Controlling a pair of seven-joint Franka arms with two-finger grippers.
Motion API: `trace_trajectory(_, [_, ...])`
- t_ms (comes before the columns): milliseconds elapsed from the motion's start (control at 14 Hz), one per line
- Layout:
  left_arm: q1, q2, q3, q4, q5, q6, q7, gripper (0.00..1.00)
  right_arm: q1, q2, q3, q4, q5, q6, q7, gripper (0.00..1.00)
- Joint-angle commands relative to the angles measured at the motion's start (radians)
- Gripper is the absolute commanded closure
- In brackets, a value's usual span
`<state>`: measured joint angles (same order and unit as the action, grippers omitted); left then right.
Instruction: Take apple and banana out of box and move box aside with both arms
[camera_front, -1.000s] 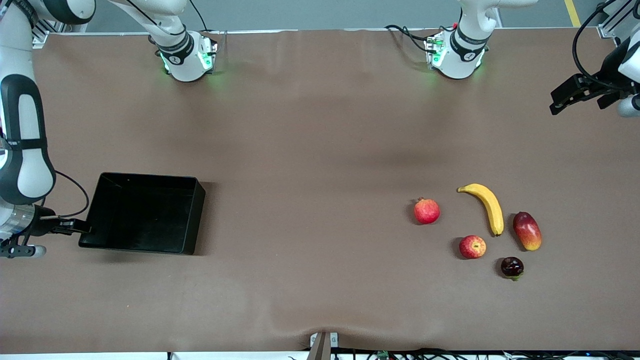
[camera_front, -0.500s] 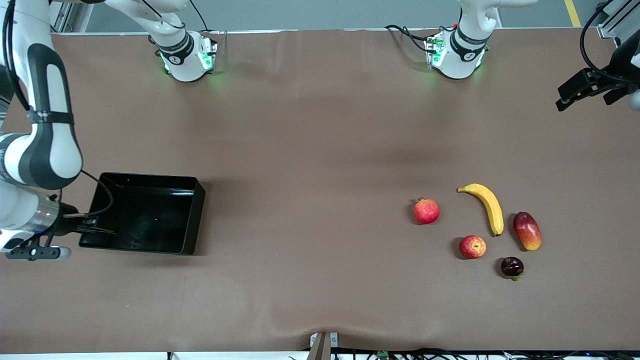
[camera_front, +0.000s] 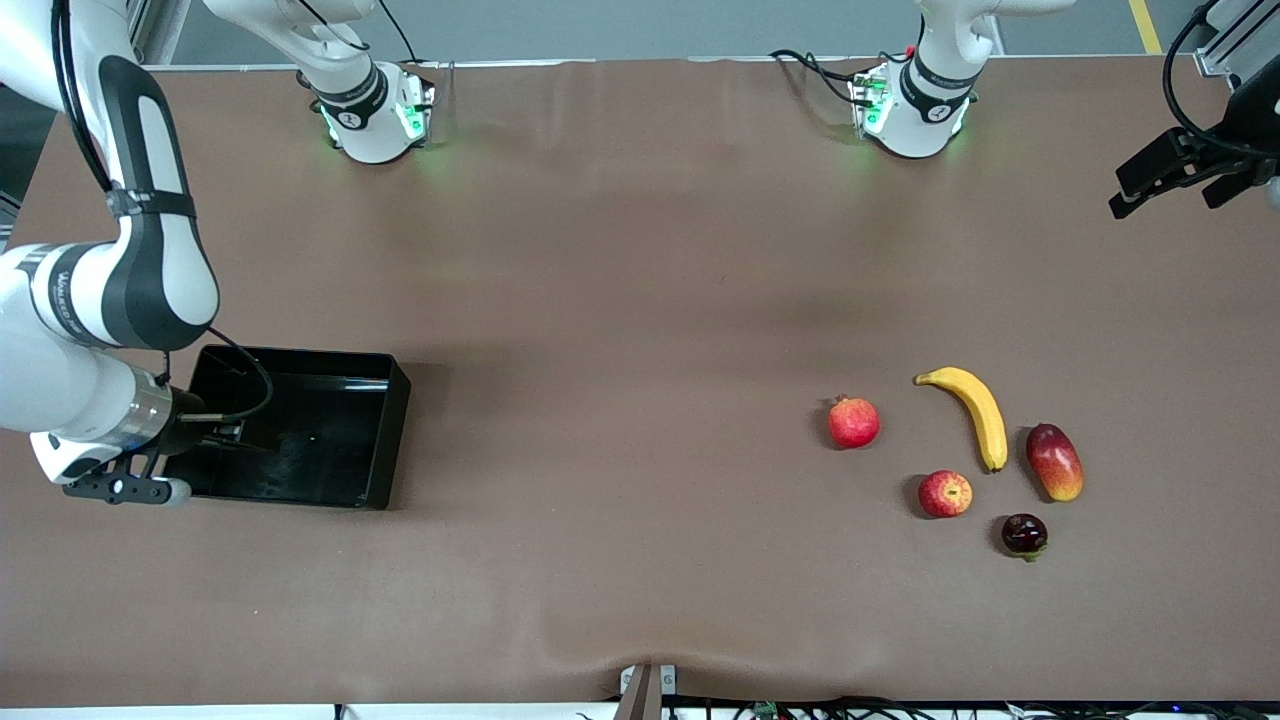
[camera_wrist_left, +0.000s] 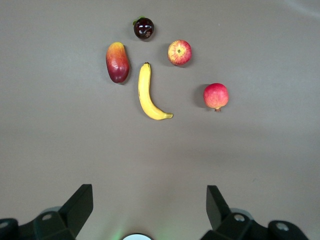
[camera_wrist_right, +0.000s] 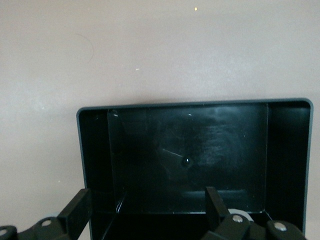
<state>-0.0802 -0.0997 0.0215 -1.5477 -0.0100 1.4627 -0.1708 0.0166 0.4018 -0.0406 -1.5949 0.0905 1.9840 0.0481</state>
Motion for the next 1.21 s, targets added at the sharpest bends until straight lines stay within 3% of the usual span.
trace_trajectory(0, [0.002,0.029,0.003,0.024,-0.021,-0.015,0.017,0.00,0.020,-0.151,-0.005,-0.132,-0.035,-0.011,0.019,0.00])
trace_trajectory(286, [-0.007,0.035,0.000,0.020,-0.015,-0.016,0.019,0.00,0.003,-0.265,-0.008,-0.137,-0.041,-0.190,0.018,0.00])
trace_trajectory(429, [-0.012,0.038,-0.005,0.020,-0.010,-0.019,0.014,0.00,0.005,-0.322,-0.005,-0.137,-0.092,-0.247,0.010,0.00])
trace_trajectory(786, [-0.010,0.028,-0.020,0.023,-0.005,-0.034,0.014,0.00,0.019,-0.417,0.004,-0.056,-0.092,-0.441,0.009,0.00])
trace_trajectory(1143, [-0.007,0.032,-0.031,0.023,-0.004,-0.036,0.014,0.00,0.020,-0.416,0.002,0.038,-0.077,-0.551,0.010,0.00])
